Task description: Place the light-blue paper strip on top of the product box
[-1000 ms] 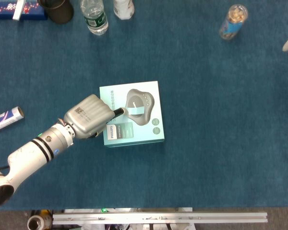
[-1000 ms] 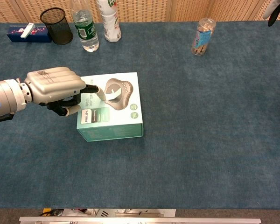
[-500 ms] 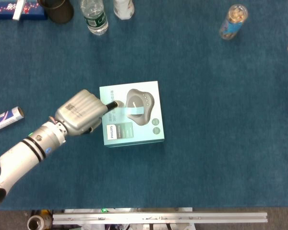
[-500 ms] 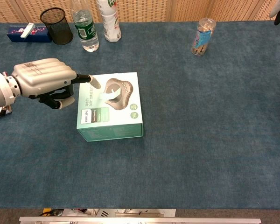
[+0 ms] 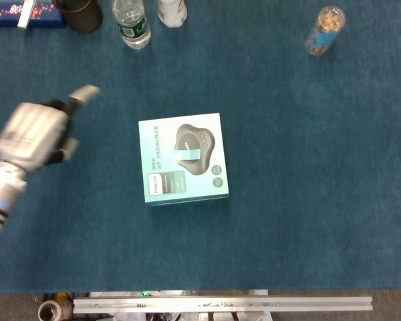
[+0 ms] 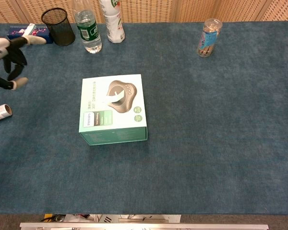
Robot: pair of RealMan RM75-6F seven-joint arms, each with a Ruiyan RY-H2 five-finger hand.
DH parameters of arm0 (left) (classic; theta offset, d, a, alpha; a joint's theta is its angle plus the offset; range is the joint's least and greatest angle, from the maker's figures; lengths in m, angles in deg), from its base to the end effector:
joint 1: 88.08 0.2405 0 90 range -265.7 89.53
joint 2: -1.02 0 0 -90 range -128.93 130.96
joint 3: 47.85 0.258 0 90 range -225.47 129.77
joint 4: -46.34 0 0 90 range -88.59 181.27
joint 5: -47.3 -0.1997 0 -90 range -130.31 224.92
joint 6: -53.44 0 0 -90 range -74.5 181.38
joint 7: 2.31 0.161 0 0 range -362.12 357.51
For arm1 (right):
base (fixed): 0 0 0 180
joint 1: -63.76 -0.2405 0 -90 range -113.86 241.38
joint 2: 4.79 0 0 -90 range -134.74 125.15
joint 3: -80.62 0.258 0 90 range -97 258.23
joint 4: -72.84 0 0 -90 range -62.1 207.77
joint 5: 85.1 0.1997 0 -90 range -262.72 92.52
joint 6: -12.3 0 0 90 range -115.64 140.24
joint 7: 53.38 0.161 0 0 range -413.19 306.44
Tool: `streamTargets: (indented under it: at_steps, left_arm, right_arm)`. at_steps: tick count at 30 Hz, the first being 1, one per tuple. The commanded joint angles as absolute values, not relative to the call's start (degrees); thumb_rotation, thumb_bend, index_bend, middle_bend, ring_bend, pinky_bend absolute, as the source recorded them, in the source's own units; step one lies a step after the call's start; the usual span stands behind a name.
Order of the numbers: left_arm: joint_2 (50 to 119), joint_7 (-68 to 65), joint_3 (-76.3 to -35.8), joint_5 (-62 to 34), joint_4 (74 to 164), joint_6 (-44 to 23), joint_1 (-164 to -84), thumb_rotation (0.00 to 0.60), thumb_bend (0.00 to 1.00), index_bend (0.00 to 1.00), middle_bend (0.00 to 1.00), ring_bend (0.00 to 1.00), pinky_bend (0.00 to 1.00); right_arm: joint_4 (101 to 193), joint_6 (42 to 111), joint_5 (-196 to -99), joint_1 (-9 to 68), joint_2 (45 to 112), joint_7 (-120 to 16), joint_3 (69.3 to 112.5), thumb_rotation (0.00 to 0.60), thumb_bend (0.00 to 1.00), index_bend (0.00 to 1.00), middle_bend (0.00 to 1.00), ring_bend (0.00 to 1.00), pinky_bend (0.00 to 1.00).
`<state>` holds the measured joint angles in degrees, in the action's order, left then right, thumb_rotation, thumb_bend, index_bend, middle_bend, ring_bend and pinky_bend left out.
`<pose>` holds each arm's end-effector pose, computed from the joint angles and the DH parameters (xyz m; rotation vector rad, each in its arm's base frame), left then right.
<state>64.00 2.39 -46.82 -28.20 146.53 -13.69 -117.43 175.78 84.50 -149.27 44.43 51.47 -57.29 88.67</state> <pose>-0.2305 0.2889 0.1152 -1.7359 -0.9932 -0.8855 -0.2762 -0.2799 0.1930 1.3177 -1.0366 0.8620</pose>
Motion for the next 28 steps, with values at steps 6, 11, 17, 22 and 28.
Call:
streamTargets:
  at_steps: [6, 11, 17, 22, 28]
  left_arm:
    - [65.2, 0.8, -46.9, -23.1, 141.8, -24.8, -106.4, 0.6, 0.34, 0.09, 0.28, 0.25, 0.36]
    - [65.8, 0.1, -47.2, -23.7, 141.6, -28.5, -103.0, 0.6, 0.34, 0.1, 0.28, 0.25, 0.35]
    - [68.6, -0.4, -48.7, -27.0, 140.0, -33.7, -100.5, 0.6, 0.34, 0.1, 0.28, 0.25, 0.34]
    - [69.6, 0.0, -49.8, -27.9, 139.7, -34.5, -99.7, 0.6, 0.34, 0.1, 0.28, 0.25, 0.34]
    - [69.7, 1.2, -50.8, -27.7, 139.9, -34.0, -99.3, 0.6, 0.34, 0.1, 0.28, 0.25, 0.34]
  right_arm:
    - [170.4, 94.5, -153.3, 51.0, 56.8, -59.4, 86.3, 0.6, 0.25, 0.37, 0.45, 0.42, 0.6]
    - [170.9, 95.6, -154.1, 52.6, 57.4, -60.5, 85.8, 0.6, 0.25, 0.37, 0.45, 0.42, 0.6]
    - [172.7, 95.4, -155.2, 53.4, 57.0, -61.7, 85.5, 0.6, 0.25, 0.37, 0.45, 0.42, 0.6]
    - [173.6, 94.4, -155.5, 53.8, 56.8, -61.7, 85.5, 0.6, 0.25, 0.37, 0.45, 0.42, 0.6]
    - [173.5, 93.3, -156.0, 53.9, 57.2, -61.1, 85.6, 0.6, 0.25, 0.37, 0.45, 0.42, 0.6]
